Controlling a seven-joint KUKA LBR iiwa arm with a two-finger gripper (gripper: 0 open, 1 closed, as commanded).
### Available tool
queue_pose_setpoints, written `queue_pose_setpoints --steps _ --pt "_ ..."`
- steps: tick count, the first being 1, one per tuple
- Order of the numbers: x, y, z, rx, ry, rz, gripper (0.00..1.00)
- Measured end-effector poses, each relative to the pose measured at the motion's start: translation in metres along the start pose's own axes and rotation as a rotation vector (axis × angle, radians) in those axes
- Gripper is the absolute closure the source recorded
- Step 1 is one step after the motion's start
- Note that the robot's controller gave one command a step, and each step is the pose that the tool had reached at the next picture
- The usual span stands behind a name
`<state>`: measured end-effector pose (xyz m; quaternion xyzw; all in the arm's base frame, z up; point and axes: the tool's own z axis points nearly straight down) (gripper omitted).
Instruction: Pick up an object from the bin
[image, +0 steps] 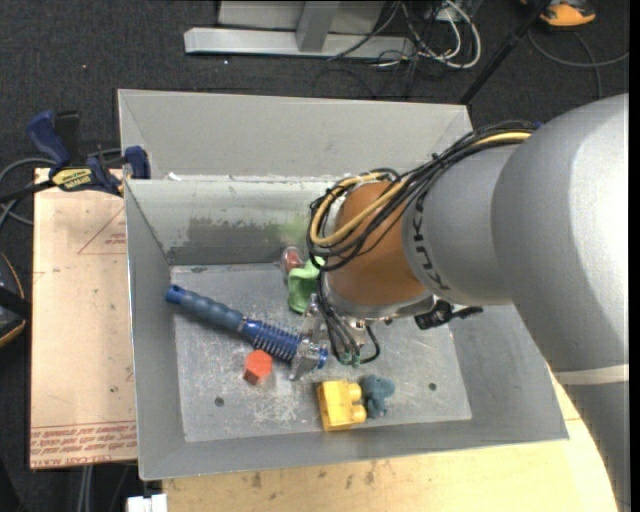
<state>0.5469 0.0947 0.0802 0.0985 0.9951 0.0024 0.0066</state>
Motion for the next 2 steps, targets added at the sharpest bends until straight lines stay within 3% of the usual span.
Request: queue_pose_setpoints --steps 1,2 --pt "-0.001 -0.001 -0.007 0.006 0.011 0.002 1.00" --pt "-0.002 -0.001 -0.060 0.004 0.009 0.001 1.00"
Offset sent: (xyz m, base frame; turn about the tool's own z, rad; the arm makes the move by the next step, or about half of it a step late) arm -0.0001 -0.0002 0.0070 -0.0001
